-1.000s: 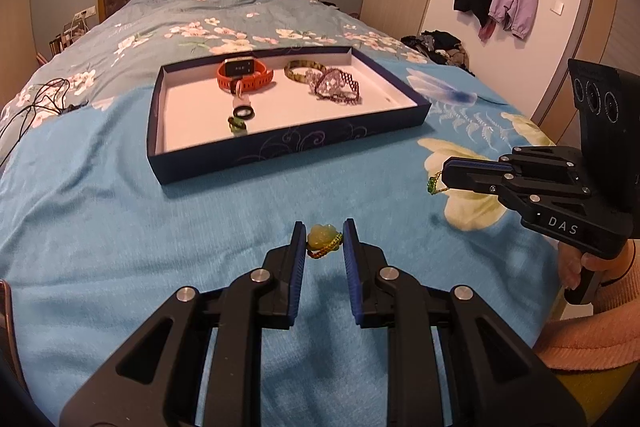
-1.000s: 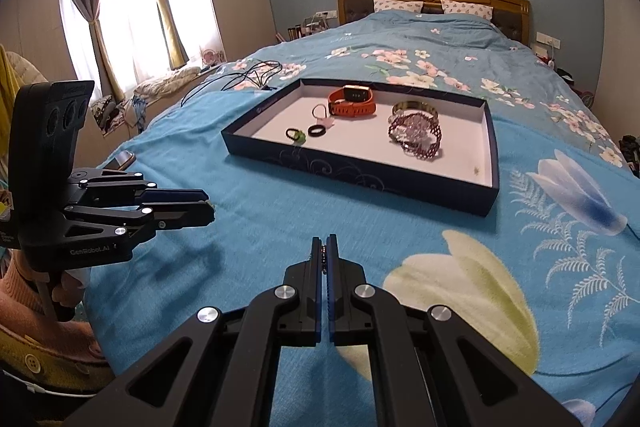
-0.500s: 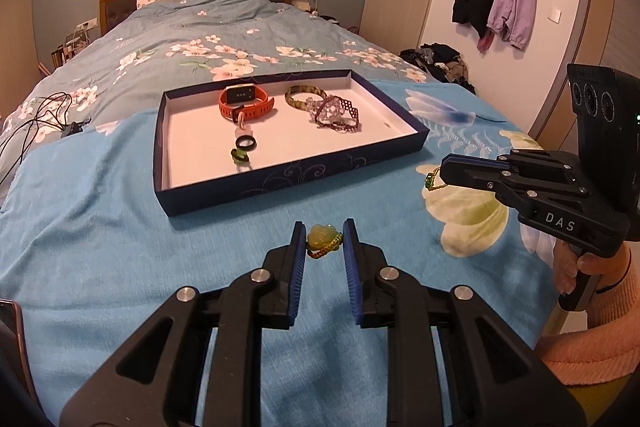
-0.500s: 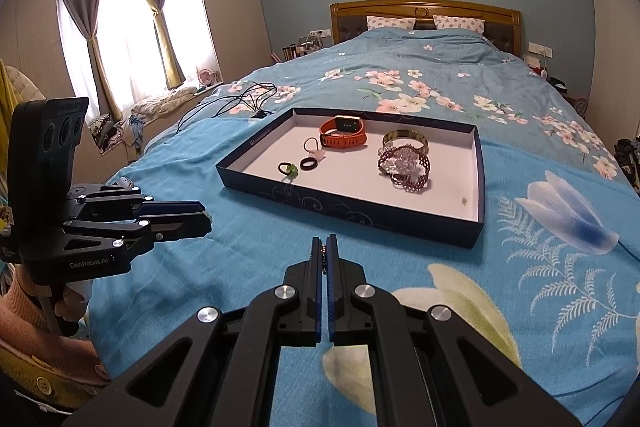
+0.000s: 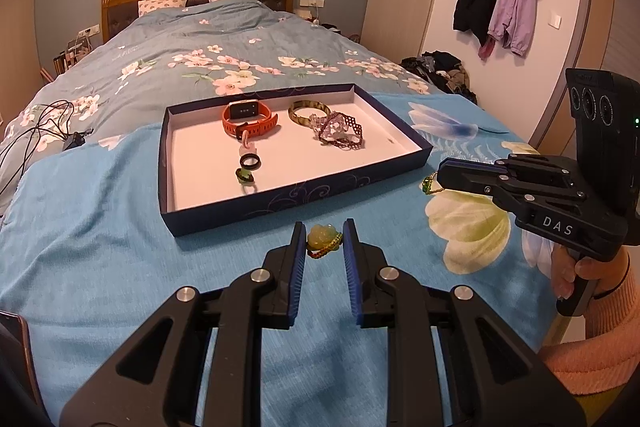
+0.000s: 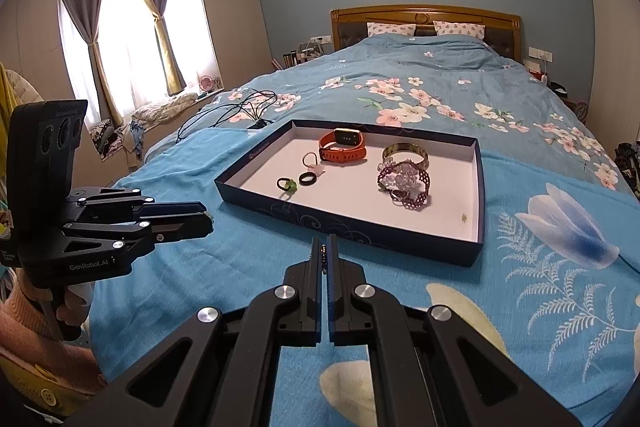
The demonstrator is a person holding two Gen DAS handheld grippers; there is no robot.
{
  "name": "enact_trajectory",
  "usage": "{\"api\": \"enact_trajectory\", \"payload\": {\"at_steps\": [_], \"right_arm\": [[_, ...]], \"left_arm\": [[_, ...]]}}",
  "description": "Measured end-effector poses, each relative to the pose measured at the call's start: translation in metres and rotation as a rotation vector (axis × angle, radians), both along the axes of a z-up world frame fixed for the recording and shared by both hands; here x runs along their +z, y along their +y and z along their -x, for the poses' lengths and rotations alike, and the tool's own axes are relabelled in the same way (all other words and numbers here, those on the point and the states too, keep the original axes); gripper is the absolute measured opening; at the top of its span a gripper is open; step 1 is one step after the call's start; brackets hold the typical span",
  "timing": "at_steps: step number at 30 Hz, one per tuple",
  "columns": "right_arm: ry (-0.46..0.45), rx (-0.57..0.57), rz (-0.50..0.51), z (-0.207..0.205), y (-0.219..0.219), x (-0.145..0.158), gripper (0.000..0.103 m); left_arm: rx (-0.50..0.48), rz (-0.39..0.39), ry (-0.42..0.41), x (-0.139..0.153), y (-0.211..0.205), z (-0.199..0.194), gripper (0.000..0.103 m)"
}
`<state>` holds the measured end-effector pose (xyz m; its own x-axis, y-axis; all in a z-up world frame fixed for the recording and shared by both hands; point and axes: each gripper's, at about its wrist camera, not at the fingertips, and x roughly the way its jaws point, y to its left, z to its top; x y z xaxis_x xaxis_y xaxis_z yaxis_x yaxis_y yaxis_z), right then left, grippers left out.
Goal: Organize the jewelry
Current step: 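Carry the gold ring and pom hair tie over the tray with both tools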
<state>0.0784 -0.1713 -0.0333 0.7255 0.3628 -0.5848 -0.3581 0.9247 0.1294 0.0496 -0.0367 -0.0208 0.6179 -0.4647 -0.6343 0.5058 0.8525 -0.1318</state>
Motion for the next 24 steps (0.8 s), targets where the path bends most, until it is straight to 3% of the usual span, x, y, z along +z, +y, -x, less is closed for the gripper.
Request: {"api": "enact_trajectory", "payload": {"at_steps": [24], "right_arm": [[-0.029, -0.005, -0.004, -0.020, -0.002, 0.011, 0.001]], "left_arm": [[0.017, 0.003, -0.035, 0.011, -0.001, -0.018, 0.019]]}}
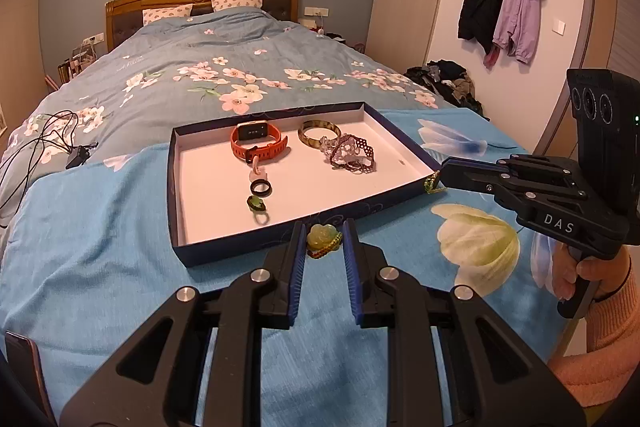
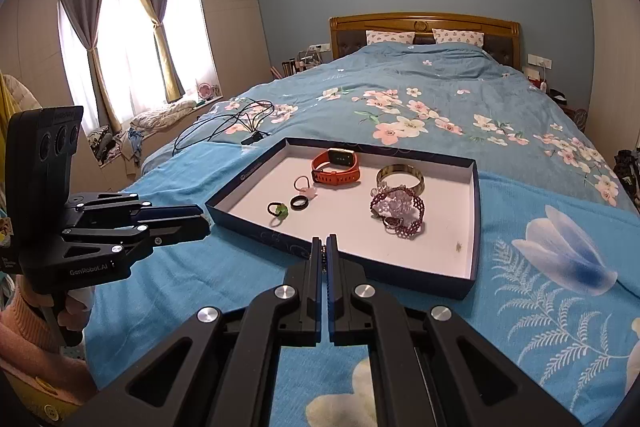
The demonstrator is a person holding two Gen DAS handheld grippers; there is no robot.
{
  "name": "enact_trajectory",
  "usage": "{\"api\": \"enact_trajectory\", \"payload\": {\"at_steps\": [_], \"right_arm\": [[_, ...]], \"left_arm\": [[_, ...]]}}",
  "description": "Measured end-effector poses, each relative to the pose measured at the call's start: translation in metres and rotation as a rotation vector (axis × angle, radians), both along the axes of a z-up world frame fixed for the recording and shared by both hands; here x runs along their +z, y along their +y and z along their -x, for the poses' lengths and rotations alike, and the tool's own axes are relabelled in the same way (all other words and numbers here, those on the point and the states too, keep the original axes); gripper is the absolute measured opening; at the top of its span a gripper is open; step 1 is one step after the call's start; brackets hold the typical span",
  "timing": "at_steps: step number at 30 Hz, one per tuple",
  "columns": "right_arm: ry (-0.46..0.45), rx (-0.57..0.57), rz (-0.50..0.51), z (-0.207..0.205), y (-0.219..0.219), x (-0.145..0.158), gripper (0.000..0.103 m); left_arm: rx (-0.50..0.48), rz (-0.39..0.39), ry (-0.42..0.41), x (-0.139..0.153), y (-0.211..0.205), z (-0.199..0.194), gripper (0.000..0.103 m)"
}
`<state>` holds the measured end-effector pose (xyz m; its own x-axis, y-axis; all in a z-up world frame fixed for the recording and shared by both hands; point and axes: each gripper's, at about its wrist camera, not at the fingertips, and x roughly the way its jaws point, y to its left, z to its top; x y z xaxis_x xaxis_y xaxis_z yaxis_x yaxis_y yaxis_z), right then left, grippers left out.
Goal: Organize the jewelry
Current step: 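Carry the gold ring and pom hair tie over the tray with both tools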
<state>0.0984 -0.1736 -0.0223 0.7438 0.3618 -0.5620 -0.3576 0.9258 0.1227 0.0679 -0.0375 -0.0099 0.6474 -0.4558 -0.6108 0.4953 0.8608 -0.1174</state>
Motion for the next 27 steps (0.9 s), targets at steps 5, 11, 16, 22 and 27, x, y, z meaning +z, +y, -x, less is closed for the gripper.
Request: {"api": "enact_trajectory", "payload": {"at_steps": [5, 11, 16, 22, 27], "right_arm": [[-0.004, -0.001, 0.001, -0.005, 0.000, 0.001, 0.001], [-0.008, 0.002, 0.005, -0.010, 0.001, 0.003, 0.001], [-0.011, 0.000, 0.004, -0.013, 0.000, 0.004, 0.001], [-0.014, -0.003, 0.008, -0.015, 0.000, 0.004, 0.001], [-0.015, -0.005, 0.009, -0.016, 0.000, 0.005, 0.001]], "left_arm": [[0.002, -0.001, -0.005, 0.002, -0.001, -0.002, 0.019], [0.009, 0.000, -0.011, 0.004, 0.000, -0.006, 0.019], [0.012, 0.000, -0.017, 0.006, 0.000, -0.010, 0.019], [0.014, 0.001, -0.021, 0.007, -0.001, -0.013, 0.019], [0.019, -0.003, -0.024, 0.007, -0.001, -0.015, 0.019]]}}
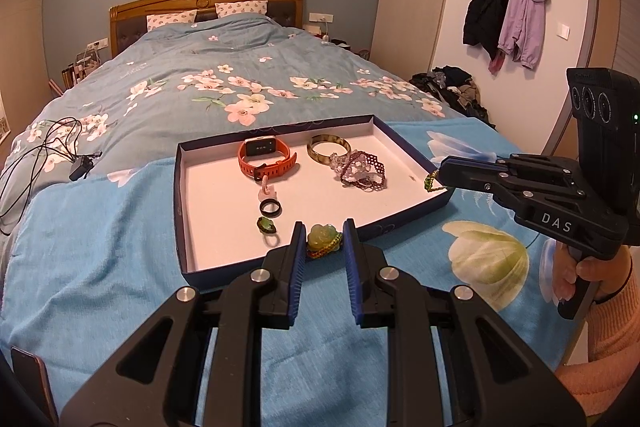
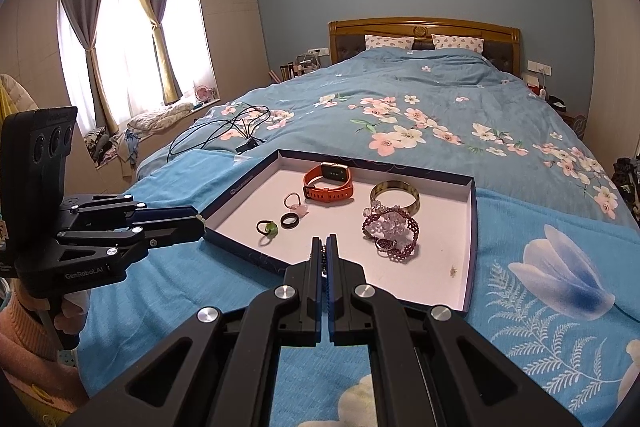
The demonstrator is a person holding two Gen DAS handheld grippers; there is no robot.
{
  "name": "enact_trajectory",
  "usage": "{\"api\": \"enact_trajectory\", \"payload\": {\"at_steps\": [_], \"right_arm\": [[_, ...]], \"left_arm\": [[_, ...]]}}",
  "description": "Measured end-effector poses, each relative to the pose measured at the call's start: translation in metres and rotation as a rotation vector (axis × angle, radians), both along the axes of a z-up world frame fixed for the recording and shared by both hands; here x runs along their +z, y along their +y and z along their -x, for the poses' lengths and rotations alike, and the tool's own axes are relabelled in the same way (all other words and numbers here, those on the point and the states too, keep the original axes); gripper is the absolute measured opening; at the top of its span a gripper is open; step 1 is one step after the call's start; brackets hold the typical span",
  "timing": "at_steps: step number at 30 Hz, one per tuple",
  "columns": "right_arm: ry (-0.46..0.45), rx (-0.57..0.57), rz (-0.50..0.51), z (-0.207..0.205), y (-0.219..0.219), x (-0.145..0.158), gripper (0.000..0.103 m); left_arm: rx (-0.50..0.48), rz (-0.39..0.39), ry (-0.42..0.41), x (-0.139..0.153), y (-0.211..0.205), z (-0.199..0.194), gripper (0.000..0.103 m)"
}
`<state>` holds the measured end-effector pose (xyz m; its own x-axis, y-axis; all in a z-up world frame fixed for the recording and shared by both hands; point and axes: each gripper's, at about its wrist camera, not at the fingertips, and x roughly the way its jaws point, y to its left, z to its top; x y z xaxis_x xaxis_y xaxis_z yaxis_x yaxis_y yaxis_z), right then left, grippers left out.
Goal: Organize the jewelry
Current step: 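Carry the gold ring and pom hair tie over the tray with both tools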
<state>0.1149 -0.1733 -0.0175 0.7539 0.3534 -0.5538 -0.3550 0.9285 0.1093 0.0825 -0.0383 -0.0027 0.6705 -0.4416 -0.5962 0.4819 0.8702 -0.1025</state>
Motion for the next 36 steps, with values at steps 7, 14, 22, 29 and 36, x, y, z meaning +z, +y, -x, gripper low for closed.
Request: {"api": "enact_trajectory", "payload": {"at_steps": [7, 14, 22, 29, 36], "right_arm": [[0.000, 0.000, 0.000, -0.002, 0.000, 0.000, 0.001], [0.001, 0.000, 0.002, -0.003, 0.000, 0.001, 0.001], [0.002, -0.002, -0.001, -0.004, -0.001, 0.001, 0.001], [0.008, -0.004, -0.003, -0.013, -0.001, 0.000, 0.001], [0.021, -0.009, -0.007, -0.022, -0.003, -0.004, 0.001]], "left_arm": [[0.008, 0.003, -0.003, 0.002, 0.002, -0.005, 0.019], [0.011, 0.001, -0.004, 0.002, 0.002, -0.006, 0.019], [0.019, 0.002, -0.001, 0.000, 0.001, -0.013, 0.019], [0.027, -0.001, 0.003, -0.003, 0.001, -0.018, 0.019], [0.036, 0.000, 0.013, -0.007, 0.002, -0.027, 0.019]]}}
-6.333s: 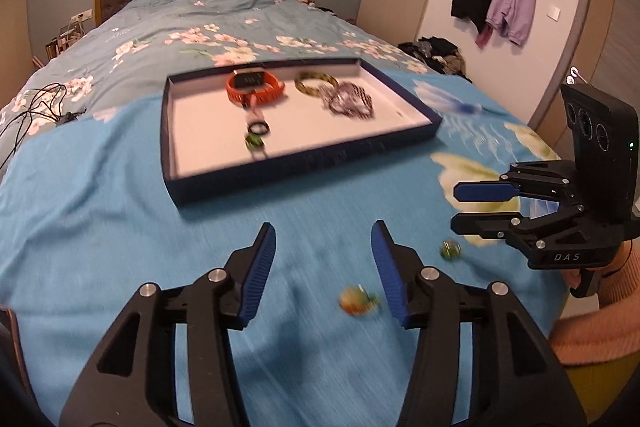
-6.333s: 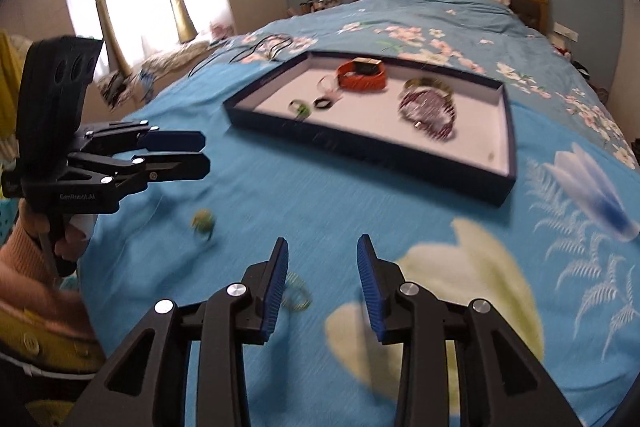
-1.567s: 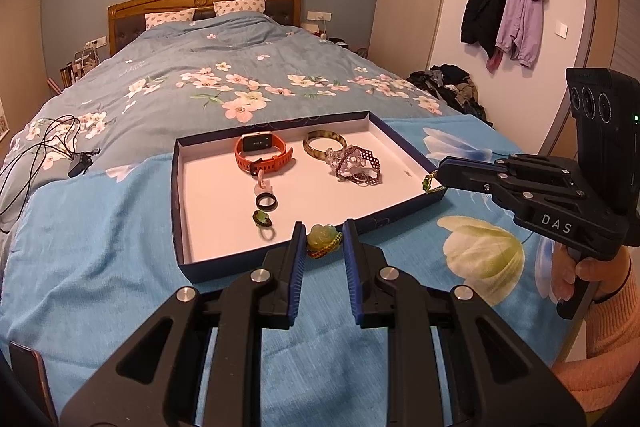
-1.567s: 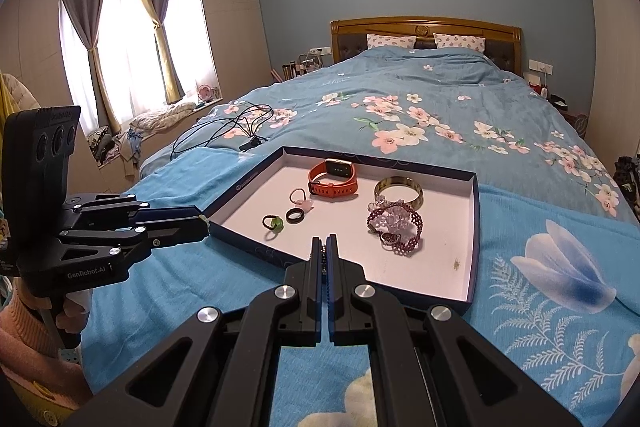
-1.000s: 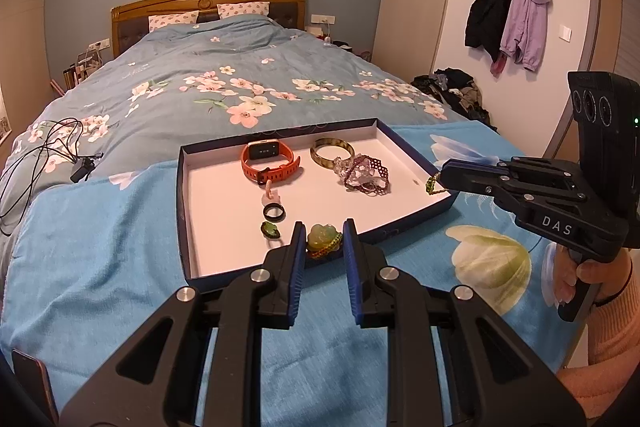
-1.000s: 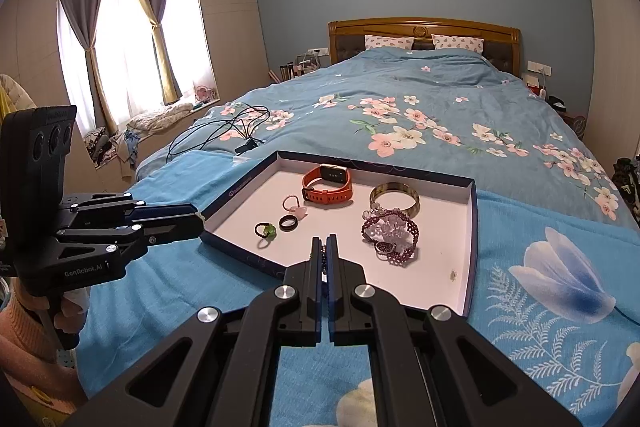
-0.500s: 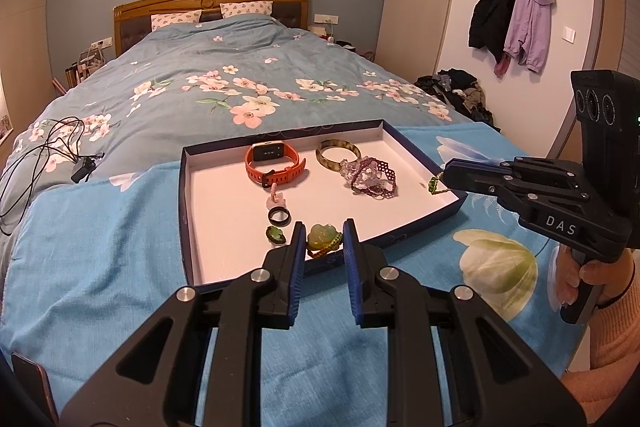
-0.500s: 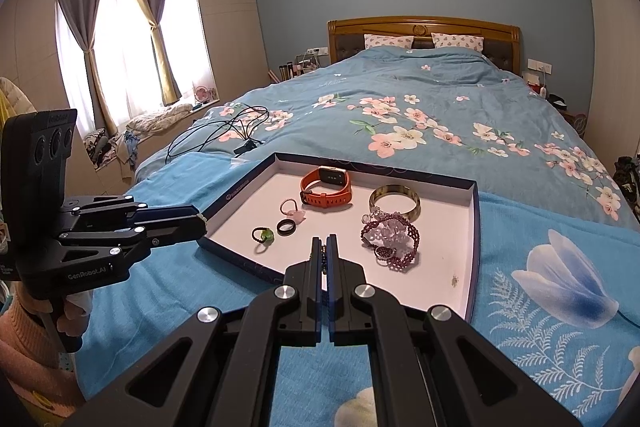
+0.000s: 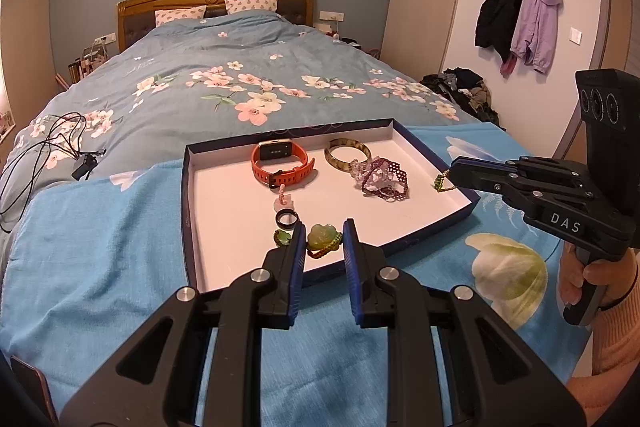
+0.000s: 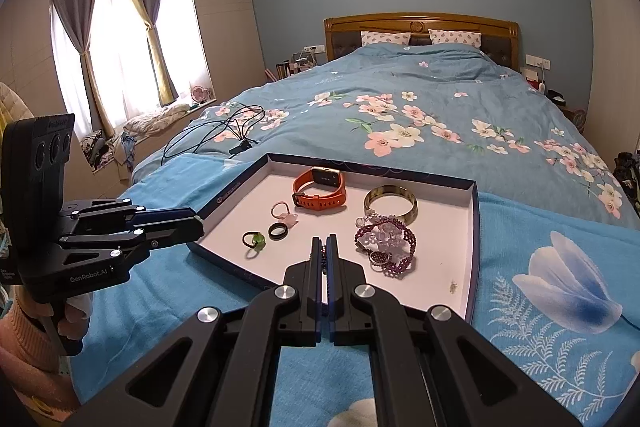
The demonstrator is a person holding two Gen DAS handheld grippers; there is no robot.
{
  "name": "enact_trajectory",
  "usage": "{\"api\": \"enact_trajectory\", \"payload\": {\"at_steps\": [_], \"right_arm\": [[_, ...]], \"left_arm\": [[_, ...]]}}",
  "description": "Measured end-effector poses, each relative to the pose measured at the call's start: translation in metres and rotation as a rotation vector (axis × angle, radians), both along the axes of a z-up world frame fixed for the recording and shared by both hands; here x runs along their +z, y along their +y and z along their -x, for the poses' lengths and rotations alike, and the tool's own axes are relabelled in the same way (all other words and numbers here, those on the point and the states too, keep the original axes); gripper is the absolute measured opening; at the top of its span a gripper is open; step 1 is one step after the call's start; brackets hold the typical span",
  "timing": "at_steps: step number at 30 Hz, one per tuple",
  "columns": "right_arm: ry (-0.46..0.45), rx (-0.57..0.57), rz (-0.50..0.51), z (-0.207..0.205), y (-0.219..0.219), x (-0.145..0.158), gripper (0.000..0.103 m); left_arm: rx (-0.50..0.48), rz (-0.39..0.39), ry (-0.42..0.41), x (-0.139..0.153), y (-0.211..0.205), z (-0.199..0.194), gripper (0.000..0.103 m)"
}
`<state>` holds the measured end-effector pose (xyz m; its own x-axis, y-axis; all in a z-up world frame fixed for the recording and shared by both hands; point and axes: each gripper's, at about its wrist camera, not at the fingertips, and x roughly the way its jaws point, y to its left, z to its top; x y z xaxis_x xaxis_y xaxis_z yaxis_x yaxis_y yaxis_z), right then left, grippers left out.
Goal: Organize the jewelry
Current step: 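Carry the gold ring and pom hair tie over the tray with both tools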
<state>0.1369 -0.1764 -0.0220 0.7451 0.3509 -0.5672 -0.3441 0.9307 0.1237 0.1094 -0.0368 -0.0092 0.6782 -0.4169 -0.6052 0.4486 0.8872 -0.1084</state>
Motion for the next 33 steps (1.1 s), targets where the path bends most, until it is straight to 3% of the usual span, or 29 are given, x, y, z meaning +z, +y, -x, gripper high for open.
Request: {"api": "enact_trajectory", "payload": {"at_steps": [33], "right_arm": [[0.087, -0.040, 0.019, -0.042, -0.008, -0.027, 0.001]], "left_arm": [[0.061, -0.024, 0.088, -0.027, -0.004, -0.044, 0.019]]}}
